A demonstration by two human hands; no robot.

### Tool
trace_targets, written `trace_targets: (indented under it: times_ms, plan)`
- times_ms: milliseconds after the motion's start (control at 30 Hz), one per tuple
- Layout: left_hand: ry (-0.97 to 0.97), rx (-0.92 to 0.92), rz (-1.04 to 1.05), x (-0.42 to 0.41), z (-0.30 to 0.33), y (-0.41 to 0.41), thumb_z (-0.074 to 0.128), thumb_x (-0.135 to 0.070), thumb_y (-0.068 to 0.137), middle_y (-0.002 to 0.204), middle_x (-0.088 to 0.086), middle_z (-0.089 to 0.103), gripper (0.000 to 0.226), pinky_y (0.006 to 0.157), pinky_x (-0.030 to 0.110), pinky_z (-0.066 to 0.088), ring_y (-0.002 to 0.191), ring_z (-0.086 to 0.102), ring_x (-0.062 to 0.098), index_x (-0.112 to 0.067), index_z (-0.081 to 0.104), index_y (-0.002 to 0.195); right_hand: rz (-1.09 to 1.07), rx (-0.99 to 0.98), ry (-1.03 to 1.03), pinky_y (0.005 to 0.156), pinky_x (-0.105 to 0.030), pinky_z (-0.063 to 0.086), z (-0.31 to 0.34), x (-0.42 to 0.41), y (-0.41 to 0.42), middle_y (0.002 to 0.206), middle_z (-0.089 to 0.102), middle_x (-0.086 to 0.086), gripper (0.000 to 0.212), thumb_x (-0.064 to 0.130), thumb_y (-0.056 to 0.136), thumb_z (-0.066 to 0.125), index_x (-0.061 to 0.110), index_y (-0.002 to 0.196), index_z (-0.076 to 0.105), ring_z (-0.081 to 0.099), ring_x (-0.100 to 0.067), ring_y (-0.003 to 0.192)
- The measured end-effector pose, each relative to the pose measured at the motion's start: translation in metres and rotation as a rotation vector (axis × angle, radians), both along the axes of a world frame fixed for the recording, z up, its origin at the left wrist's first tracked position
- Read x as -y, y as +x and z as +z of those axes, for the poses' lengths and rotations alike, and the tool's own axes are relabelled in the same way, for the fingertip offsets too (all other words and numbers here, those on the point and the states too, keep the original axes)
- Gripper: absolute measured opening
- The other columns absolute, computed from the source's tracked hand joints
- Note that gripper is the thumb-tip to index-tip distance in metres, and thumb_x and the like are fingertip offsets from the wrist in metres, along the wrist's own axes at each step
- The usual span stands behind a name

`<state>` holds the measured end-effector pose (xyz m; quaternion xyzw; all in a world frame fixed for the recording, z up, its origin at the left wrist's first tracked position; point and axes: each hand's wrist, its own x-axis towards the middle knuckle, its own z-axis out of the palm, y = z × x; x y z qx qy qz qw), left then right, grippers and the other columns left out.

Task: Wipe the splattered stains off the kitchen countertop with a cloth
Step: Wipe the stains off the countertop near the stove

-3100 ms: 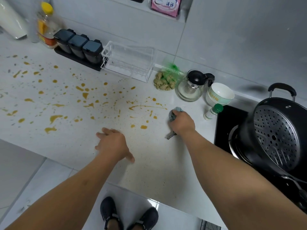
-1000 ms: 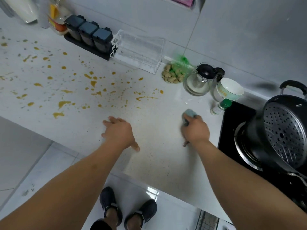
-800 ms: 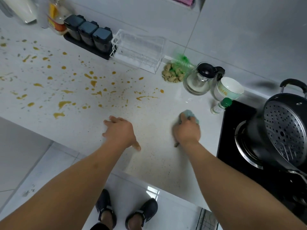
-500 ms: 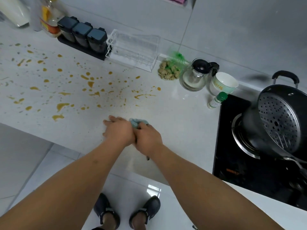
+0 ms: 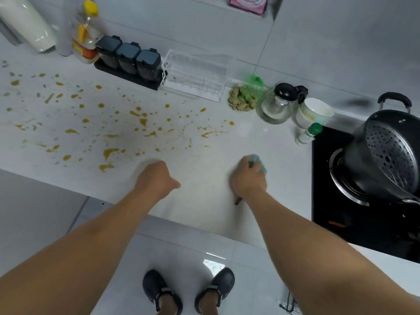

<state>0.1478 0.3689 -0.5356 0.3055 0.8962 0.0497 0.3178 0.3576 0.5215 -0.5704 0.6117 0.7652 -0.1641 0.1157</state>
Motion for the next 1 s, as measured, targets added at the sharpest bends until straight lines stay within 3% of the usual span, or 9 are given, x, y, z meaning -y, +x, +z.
trace_targets:
  times_ms: [67,167,267,333,433,567,700,900,1000]
  plan:
    - [-0.071,-0.076,-0.033,0.011,-0.002,-0.013,0.088,-0.049,0.076,0.131,0.016,0.062,0.078,0.086,0.038,0.053,0.117,0.062,0.034,-0.003,0.058,0.133,0.141,-0.042,0.006,0.099,-0.049,0.045,0.0,0.034,-0.032,0.152,0.023,-0.026,0.064,0.018,0.098,0.038,0.014,0.157,0.013,0.038,-0.047,0.132]
    - [-0.202,-0.135,-0.155,0.02,-0.005,-0.021,0.088,-0.061,0.07,0.146,0.019,0.045,0.101,0.101,0.046,0.049,0.131,0.048,0.039,-0.007,0.046,0.144,0.33,-0.087,-0.027,0.089,-0.05,0.05,-0.004,0.081,-0.073,0.151,0.029,-0.023,0.063,0.019,0.097,0.04,0.021,0.155,0.016,0.039,-0.046,0.131]
    - [-0.265,-0.178,-0.235,0.022,-0.012,-0.017,0.089,-0.064,0.066,0.155,0.021,0.032,0.11,0.107,0.047,0.044,0.139,0.036,0.042,-0.006,0.042,0.146,0.523,-0.139,-0.021,0.073,-0.041,0.047,-0.007,0.104,-0.083,0.139,0.044,-0.018,0.062,0.023,0.094,0.047,0.029,0.153,0.029,0.049,-0.04,0.118]
    - [-0.283,-0.168,-0.222,0.019,-0.017,-0.016,0.09,-0.061,0.066,0.164,0.023,0.02,0.117,0.109,0.052,0.044,0.147,0.026,0.045,-0.003,0.035,0.152,0.564,-0.169,-0.02,0.073,-0.038,0.047,-0.005,0.097,-0.068,0.13,0.05,-0.013,0.063,0.024,0.091,0.051,0.036,0.151,0.037,0.053,-0.037,0.109]
    - [-0.315,-0.132,-0.258,0.015,-0.019,-0.02,0.089,-0.062,0.067,0.168,0.026,0.01,0.128,0.111,0.057,0.041,0.151,0.017,0.049,0.0,0.024,0.158,0.412,-0.141,0.064,0.08,-0.04,0.054,-0.004,0.061,-0.032,0.132,0.05,-0.013,0.056,0.026,0.093,0.05,0.038,0.147,0.042,0.058,-0.038,0.105]
    - [-0.327,-0.137,-0.303,0.015,-0.02,-0.022,0.086,-0.064,0.069,0.167,0.029,0.01,0.131,0.113,0.058,0.041,0.151,0.015,0.052,0.002,0.019,0.16,-0.032,-0.064,0.092,0.081,-0.041,0.05,-0.003,0.014,0.008,0.14,0.043,-0.016,0.049,0.024,0.093,0.046,0.032,0.141,0.043,0.056,-0.043,0.11]
    - [-0.344,-0.135,-0.319,0.012,-0.019,-0.023,0.086,-0.064,0.07,0.166,0.03,0.008,0.132,0.113,0.058,0.041,0.151,0.012,0.052,0.004,0.016,0.16,-0.271,-0.116,0.064,0.093,-0.043,0.047,-0.005,0.015,-0.015,0.142,0.04,-0.015,0.049,0.021,0.092,0.045,0.03,0.14,0.049,0.05,-0.042,0.121]
    - [-0.321,-0.151,-0.295,0.015,-0.029,-0.025,0.088,-0.064,0.066,0.167,0.029,0.006,0.136,0.11,0.057,0.043,0.151,0.011,0.05,0.003,0.016,0.16,0.218,-0.207,0.08,0.085,-0.042,0.051,-0.015,0.102,-0.093,0.14,0.043,-0.021,0.055,0.023,0.089,0.049,0.031,0.144,0.043,0.048,-0.04,0.121]
    - [-0.32,-0.171,-0.309,0.017,-0.035,-0.027,0.087,-0.067,0.065,0.167,0.029,0.005,0.138,0.111,0.056,0.042,0.151,0.013,0.051,0.002,0.015,0.16,0.376,-0.16,0.078,0.078,-0.04,0.047,-0.015,0.126,-0.096,0.138,0.046,-0.02,0.056,0.039,0.091,0.044,0.029,0.146,0.041,0.049,-0.038,0.118]
